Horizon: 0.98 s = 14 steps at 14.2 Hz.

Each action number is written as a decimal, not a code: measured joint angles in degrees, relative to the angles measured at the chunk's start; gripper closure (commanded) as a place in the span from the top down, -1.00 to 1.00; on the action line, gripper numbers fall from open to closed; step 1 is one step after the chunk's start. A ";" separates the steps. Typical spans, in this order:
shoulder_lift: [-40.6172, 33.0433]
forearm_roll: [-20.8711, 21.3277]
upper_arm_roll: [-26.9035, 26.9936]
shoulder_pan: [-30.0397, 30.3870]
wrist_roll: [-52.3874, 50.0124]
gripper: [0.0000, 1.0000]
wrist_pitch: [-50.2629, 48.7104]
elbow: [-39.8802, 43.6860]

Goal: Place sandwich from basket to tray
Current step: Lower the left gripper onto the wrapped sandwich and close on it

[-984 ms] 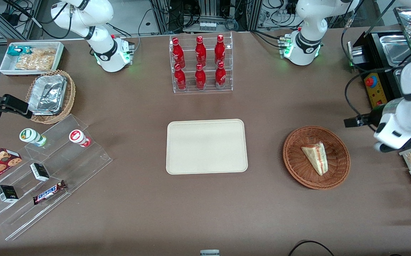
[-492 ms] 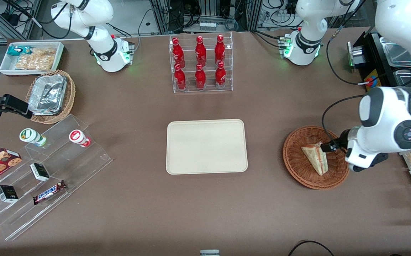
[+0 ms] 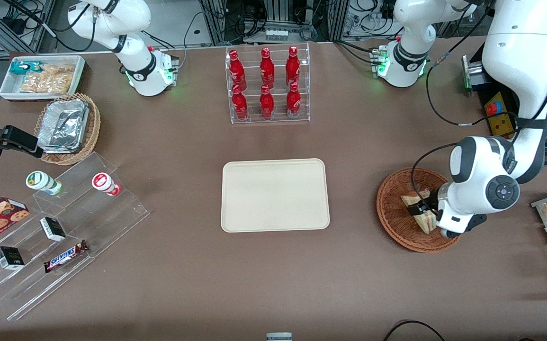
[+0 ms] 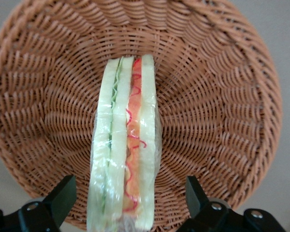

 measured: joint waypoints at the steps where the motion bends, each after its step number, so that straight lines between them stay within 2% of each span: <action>1: 0.45 0.00 0.01 0.00 -0.01 0.47 0.99 -0.49; 2: 0.79 0.00 0.00 0.00 -0.03 0.13 2.41 -1.18; 5: 1.15 0.00 0.01 0.01 -0.07 -0.61 4.85 -2.75; 6: 1.12 0.00 0.01 0.02 -0.07 -0.70 4.85 -2.76; 8: 0.92 0.00 0.01 0.03 -0.07 -0.75 4.85 -2.75; 14: -1.07 -0.01 -0.19 -0.22 -0.07 -0.73 3.37 -2.37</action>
